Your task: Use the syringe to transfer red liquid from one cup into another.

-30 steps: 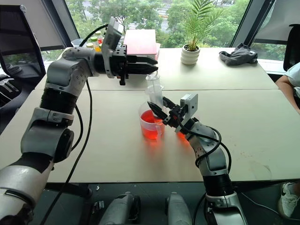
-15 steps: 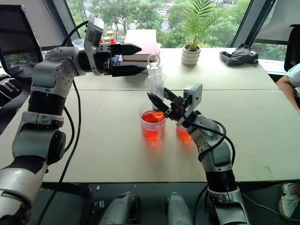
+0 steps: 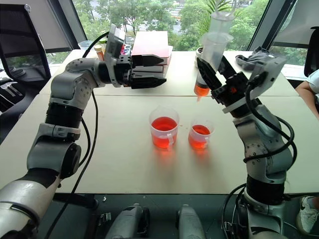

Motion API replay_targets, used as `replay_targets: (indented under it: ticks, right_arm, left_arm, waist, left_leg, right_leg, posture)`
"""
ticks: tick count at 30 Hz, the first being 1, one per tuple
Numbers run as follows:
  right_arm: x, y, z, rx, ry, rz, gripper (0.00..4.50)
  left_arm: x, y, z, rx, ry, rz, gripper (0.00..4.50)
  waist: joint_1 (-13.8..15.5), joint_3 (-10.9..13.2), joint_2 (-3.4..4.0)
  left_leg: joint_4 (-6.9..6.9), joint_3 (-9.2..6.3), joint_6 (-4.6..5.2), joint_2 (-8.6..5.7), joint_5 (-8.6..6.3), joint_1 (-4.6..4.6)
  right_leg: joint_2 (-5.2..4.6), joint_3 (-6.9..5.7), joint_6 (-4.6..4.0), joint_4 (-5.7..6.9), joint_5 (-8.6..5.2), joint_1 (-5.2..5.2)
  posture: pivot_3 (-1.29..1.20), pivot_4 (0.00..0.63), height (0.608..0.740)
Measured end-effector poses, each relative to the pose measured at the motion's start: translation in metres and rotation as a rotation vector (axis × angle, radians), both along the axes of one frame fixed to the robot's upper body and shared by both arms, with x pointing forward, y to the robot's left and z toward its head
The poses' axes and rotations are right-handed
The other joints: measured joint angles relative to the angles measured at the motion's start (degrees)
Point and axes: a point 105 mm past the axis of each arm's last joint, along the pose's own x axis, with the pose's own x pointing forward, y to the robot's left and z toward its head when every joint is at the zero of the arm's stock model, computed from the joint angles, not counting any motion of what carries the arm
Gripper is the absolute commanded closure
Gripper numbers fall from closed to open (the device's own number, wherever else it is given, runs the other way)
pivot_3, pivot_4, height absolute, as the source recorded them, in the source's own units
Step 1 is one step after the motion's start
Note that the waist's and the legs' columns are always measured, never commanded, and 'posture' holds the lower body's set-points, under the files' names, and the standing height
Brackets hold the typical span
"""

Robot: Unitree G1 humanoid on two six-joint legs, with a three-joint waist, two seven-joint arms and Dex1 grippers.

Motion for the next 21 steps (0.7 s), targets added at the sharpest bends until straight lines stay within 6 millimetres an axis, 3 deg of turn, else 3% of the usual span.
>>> replay_targets:
  ticks: [4, 10, 17, 21]
  right_arm:
    - [0.0, -0.009, -0.027, 0.005, 0.065, -0.037, 3.12]
    - [0.01, -0.009, -0.083, 0.029, 0.189, -0.065, 3.12]
    - [0.007, -0.005, -0.084, -0.001, 0.157, -0.069, 3.12]
    - [0.004, -0.001, -0.086, -0.013, 0.16, -0.068, 3.12]
  left_arm:
    - [-0.002, -0.013, 0.003, -0.004, 0.009, -0.048, 0.17]
    - [-0.003, -0.044, 0.022, -0.027, -0.021, -0.105, 0.17]
    - [-0.004, -0.08, 0.037, -0.049, -0.034, -0.149, 0.17]
    - [-0.004, -0.097, 0.031, -0.038, -0.017, -0.161, 0.17]
  waist:
    - [-0.27, 0.0, 0.0]
    - [-0.13, 0.01, 0.01]
    - [-0.08, 0.01, 0.0]
    - [-0.1, 0.01, 0.0]
  left_leg:
    - [0.01, 0.06, 0.0, 0.03, 0.0, 0.07]
    - [0.03, 0.09, 0.01, 0.01, 0.0, 0.06]
    - [0.02, 0.05, 0.01, 0.01, 0.0, 0.04]
    - [0.02, 0.03, 0.01, 0.02, 0.0, 0.04]
  right_leg:
    - [0.08, 0.07, 0.0, 0.06, 0.0, 0.01]
    - [0.11, 0.12, 0.01, 0.02, 0.0, 0.01]
    - [0.13, 0.09, 0.02, -0.02, -0.01, 0.01]
    - [0.15, 0.09, 0.03, -0.02, -0.02, 0.01]
  posture:
    - [0.0, 0.15, 0.74]
    - [0.0, 0.15, 0.74]
    - [0.0, 0.15, 0.74]
    - [0.0, 0.15, 0.74]
